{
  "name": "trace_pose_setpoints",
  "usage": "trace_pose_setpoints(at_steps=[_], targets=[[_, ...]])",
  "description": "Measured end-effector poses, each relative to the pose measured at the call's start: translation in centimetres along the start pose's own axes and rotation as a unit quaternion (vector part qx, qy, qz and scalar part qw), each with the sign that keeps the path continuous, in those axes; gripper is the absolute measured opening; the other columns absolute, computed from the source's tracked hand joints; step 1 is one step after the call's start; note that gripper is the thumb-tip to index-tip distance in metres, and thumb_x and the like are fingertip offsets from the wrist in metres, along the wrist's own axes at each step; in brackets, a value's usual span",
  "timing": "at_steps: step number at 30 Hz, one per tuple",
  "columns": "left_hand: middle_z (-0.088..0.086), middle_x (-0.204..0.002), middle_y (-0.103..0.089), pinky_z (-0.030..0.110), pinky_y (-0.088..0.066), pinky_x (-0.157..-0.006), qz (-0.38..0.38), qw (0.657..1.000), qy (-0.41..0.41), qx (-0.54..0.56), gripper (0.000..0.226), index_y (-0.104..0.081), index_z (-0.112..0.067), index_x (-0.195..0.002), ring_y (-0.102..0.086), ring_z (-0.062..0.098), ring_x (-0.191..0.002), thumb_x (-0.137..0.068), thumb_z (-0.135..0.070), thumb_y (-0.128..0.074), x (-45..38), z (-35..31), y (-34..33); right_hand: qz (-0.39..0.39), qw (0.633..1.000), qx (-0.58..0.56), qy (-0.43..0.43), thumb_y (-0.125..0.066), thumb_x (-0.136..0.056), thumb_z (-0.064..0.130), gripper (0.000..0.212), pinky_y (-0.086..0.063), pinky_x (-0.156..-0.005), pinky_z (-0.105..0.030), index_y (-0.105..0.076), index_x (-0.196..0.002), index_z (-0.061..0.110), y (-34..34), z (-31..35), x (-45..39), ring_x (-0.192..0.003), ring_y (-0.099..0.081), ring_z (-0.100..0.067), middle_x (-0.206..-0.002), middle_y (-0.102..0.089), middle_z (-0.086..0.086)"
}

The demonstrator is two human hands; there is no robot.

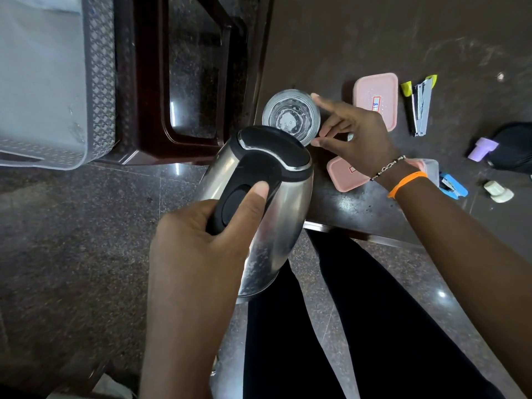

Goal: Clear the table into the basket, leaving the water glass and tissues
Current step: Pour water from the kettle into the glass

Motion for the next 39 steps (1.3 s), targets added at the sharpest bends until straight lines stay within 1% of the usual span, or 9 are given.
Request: trace_pose_setpoints(at_steps=[4,8,10,14,18,22,25,30,39], targets=[[0.025,-0.052,-0.048,0.032,-0.036,-0.046,0.003,1.000,-0.002,-0.002,0.069,-0.045,0.003,-0.059,-0.039,0.018,-0.041,-0.066,-0.065,-0.056,0.05,-0.02,-0.12,0.001,1.000,-0.001,-0.001,-0.076,-0.073,0.017,0.068,-0.056,-0.082,-0.031,-0.045,-0.132,0.030,-0.07,0.07,0.12,-0.071,-0.065,-0.028,-0.079,-0.063,-0.003],[0.023,-0.052,-0.049,0.030,-0.036,-0.043,0.003,1.000,-0.011,-0.012,0.069,-0.046,0.002,-0.058,-0.040,0.018,-0.039,-0.065,-0.066,-0.056,0.13,-0.10,-0.30,0.004,1.000,0.004,-0.002,-0.075,-0.073,0.017,0.068,-0.056,-0.082,-0.031,-0.044,-0.132,0.030,-0.10,0.05,0.10,-0.072,-0.065,-0.027,-0.079,-0.063,-0.002],[0.022,-0.050,-0.050,0.031,-0.037,-0.041,0.002,1.000,-0.020,-0.019,0.067,-0.048,0.001,-0.058,-0.041,0.022,-0.038,-0.066,-0.065,-0.057,0.13,-0.16,-0.37,0.005,1.000,0.004,-0.002,-0.075,-0.074,0.017,0.067,-0.055,-0.081,-0.028,-0.045,-0.133,0.029,-0.08,0.01,0.12,-0.072,-0.065,-0.027,-0.079,-0.063,-0.003],[0.021,-0.049,-0.051,0.035,-0.039,-0.040,-0.005,1.000,-0.022,-0.010,0.066,-0.049,0.002,-0.058,-0.046,0.035,-0.042,-0.067,-0.063,-0.058,0.13,-0.23,-0.34,0.004,1.000,0.007,0.000,-0.074,-0.074,0.015,0.067,-0.048,-0.078,-0.009,-0.045,-0.132,0.028,-0.09,-0.03,0.12,-0.074,-0.064,-0.025,-0.079,-0.063,-0.003],[0.021,-0.050,-0.051,0.033,-0.039,-0.042,-0.004,1.000,-0.019,-0.003,0.067,-0.050,0.003,-0.058,-0.047,0.036,-0.044,-0.066,-0.064,-0.058,0.22,-0.23,-0.30,0.009,1.000,0.007,0.003,-0.074,-0.075,0.014,0.066,-0.050,-0.079,-0.014,-0.045,-0.133,0.026,-0.06,0.17,0.10,-0.073,-0.065,-0.025,-0.080,-0.064,-0.006],[0.024,-0.051,-0.051,0.034,-0.038,-0.041,-0.002,1.000,-0.013,-0.003,0.069,-0.049,0.003,-0.057,-0.042,0.028,-0.039,-0.066,-0.064,-0.058,0.27,-0.21,-0.44,0.013,1.000,0.010,0.003,-0.074,-0.075,0.015,0.066,-0.052,-0.080,-0.018,-0.045,-0.133,0.027,-0.05,0.22,0.14,-0.071,-0.064,-0.021,-0.079,-0.063,-0.003],[0.024,-0.053,-0.051,0.033,-0.038,-0.042,0.001,1.000,0.000,0.010,0.068,-0.051,0.003,-0.058,-0.042,0.026,-0.040,-0.065,-0.064,-0.059,0.24,-0.01,-0.54,0.011,1.000,0.010,0.002,-0.074,-0.074,0.018,0.067,-0.050,-0.078,-0.009,-0.044,-0.133,0.030,0.04,-0.01,0.05,-0.069,-0.064,-0.014,-0.078,-0.063,0.001],[0.022,-0.050,-0.051,0.027,-0.036,-0.040,0.004,1.000,0.006,0.025,0.065,-0.050,0.003,-0.058,-0.041,0.019,-0.039,-0.067,-0.061,-0.059,0.23,0.08,-0.54,0.007,1.000,0.010,0.003,-0.074,-0.074,0.018,0.067,-0.048,-0.077,-0.005,-0.045,-0.132,0.031,0.00,-0.22,0.06,-0.069,-0.061,-0.010,-0.078,-0.064,0.000],[0.021,-0.049,-0.051,0.025,-0.035,-0.040,0.000,0.999,0.010,0.032,0.065,-0.051,0.002,-0.057,-0.042,0.017,-0.039,-0.067,-0.061,-0.060,0.34,0.07,-0.38,0.008,1.000,0.009,0.003,-0.074,-0.075,0.018,0.065,-0.051,-0.080,-0.016,-0.046,-0.132,0.029,0.00,-0.13,0.10,-0.068,-0.062,-0.010,-0.078,-0.064,0.001]])
Point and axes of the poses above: each hand's wrist, its own x-axis away from the middle knuckle, its own y-axis out of the back of the hand, z = x × y, the point moved 6 cm from there along -x, towards the middle knuckle
